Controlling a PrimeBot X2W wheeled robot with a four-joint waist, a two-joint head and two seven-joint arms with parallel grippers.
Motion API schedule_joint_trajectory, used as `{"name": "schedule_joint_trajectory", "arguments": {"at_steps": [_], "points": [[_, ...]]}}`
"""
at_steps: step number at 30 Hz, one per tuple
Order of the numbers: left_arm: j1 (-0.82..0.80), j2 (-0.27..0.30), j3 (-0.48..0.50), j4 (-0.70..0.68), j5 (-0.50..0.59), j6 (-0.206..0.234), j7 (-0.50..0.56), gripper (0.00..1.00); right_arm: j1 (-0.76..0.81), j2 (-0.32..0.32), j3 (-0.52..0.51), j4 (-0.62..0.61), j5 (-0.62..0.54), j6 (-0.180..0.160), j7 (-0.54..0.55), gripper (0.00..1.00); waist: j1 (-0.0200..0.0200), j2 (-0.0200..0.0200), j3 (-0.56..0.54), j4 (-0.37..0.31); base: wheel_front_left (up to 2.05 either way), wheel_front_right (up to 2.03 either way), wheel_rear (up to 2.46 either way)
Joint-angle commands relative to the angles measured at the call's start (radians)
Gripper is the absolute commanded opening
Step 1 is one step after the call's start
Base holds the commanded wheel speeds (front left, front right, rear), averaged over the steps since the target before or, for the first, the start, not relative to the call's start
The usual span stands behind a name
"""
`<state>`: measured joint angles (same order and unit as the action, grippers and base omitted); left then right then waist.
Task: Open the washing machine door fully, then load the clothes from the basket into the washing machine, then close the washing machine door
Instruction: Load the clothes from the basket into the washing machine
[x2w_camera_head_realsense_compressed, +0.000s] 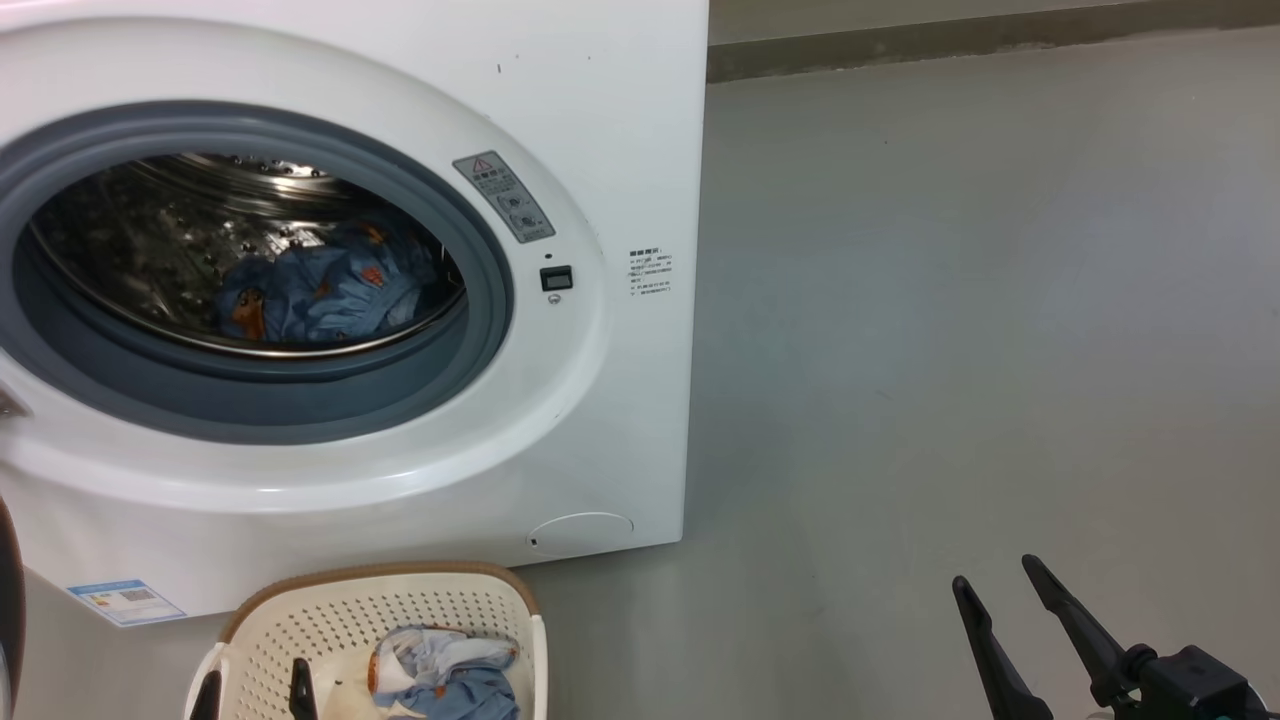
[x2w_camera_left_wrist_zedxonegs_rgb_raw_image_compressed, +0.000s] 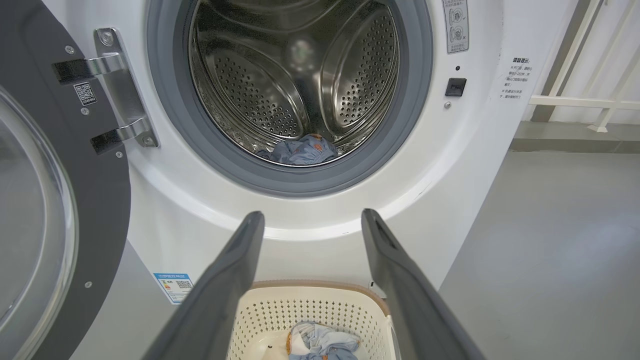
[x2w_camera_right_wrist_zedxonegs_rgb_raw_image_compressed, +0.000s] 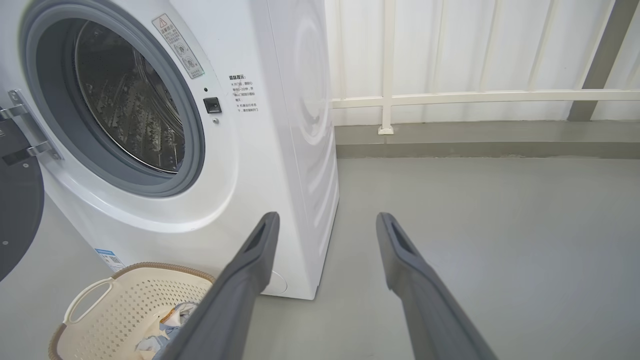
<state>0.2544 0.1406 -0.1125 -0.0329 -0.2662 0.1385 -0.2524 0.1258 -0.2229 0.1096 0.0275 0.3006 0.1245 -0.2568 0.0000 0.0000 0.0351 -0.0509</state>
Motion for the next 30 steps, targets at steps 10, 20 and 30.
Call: {"name": "schedule_joint_trajectory", "arguments": {"at_steps": [10, 20, 30], "points": [[-0.105, -0.014, 0.0, 0.097, 0.003, -0.035, -0.001, 1.0, -0.023, -0.021, 0.014, -0.033, -0.001, 0.006, -0.005, 1.0, 0.0, 0.0, 0.034, 0.003, 0.0, 0.0, 0.0], [-0.249, -0.037, -0.045, 0.365, -0.042, -0.103, 0.018, 1.0, -0.049, -0.032, 0.014, -0.049, 0.007, 0.006, -0.005, 1.0, 0.0, 0.0, 0.108, -0.001, 0.0, 0.0, 0.0], [-0.522, -0.073, -0.107, 0.781, -0.078, -0.184, 0.025, 1.0, -0.117, -0.042, 0.017, -0.085, 0.019, 0.006, -0.005, 1.0, 0.0, 0.0, 0.274, -0.015, 0.0, 0.0, 0.0]]}}
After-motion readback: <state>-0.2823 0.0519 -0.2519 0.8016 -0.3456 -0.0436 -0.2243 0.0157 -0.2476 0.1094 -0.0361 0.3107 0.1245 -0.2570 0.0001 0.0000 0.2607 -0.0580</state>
